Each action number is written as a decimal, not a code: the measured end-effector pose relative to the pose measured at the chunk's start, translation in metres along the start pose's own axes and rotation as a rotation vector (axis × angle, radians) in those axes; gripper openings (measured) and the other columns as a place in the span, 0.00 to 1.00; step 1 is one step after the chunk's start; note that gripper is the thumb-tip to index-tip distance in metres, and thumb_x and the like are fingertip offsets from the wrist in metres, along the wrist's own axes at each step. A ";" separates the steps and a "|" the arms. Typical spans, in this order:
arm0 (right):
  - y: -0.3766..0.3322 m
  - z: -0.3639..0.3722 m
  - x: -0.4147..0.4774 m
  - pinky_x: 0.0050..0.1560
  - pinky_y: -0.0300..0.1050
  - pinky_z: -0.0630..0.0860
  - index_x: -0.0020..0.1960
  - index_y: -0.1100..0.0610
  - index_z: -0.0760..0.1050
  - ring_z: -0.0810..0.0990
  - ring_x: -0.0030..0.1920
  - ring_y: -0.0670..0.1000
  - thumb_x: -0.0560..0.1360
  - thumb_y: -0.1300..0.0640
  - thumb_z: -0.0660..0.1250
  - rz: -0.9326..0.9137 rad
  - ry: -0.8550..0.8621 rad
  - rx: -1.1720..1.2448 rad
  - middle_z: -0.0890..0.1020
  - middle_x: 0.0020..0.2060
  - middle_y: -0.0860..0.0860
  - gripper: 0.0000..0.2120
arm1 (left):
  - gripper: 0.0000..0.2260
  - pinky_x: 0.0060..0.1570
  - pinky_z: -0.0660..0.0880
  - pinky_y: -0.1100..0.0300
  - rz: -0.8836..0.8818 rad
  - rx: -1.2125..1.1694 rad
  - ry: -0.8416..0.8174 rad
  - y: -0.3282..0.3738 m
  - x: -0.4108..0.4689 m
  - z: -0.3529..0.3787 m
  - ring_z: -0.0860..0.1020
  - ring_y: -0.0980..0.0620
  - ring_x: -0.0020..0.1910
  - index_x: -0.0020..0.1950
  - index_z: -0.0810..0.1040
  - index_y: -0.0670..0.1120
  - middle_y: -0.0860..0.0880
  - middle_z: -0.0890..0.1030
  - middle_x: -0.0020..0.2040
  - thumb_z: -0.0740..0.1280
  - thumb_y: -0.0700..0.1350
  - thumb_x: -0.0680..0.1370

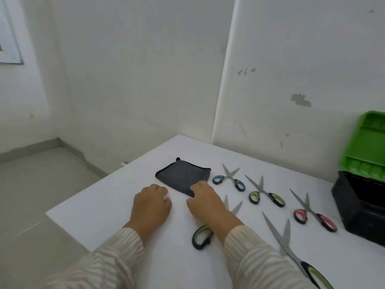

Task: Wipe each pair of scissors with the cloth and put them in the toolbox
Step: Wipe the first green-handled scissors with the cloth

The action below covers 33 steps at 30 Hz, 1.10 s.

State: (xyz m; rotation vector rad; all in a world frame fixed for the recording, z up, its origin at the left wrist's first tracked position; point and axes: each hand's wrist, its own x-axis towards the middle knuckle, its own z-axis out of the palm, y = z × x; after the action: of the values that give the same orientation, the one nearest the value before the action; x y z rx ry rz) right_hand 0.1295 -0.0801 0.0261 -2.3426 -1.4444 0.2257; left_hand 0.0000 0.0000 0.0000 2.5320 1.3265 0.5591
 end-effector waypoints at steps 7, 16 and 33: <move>0.005 0.017 0.039 0.48 0.43 0.70 0.45 0.57 0.70 0.72 0.50 0.51 0.75 0.62 0.55 0.006 0.076 -0.005 0.74 0.50 0.52 0.05 | 0.15 0.65 0.63 0.56 -0.063 -0.082 -0.003 -0.011 0.010 0.009 0.69 0.49 0.66 0.59 0.77 0.48 0.51 0.73 0.66 0.56 0.51 0.79; -0.026 -0.011 -0.036 0.36 0.41 0.69 0.38 0.60 0.72 0.73 0.35 0.48 0.72 0.58 0.61 -0.108 0.164 0.334 0.78 0.35 0.53 0.06 | 0.06 0.37 0.69 0.56 -0.313 -0.668 -0.068 0.027 0.040 -0.036 0.75 0.45 0.39 0.41 0.73 0.42 0.45 0.77 0.38 0.64 0.45 0.75; 0.092 -0.193 -0.182 0.37 0.41 0.69 0.32 0.49 0.72 0.74 0.33 0.45 0.67 0.61 0.72 0.047 0.694 0.428 0.77 0.30 0.47 0.12 | 0.04 0.42 0.77 0.54 0.258 -1.151 -0.398 0.228 -0.092 -0.097 0.82 0.48 0.42 0.44 0.77 0.48 0.46 0.84 0.43 0.68 0.39 0.75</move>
State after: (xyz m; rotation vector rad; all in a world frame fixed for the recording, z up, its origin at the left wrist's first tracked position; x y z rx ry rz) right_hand 0.1851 -0.3233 0.1551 -1.8335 -0.8919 -0.2308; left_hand 0.0787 -0.2017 0.1507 1.6799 0.3200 0.5789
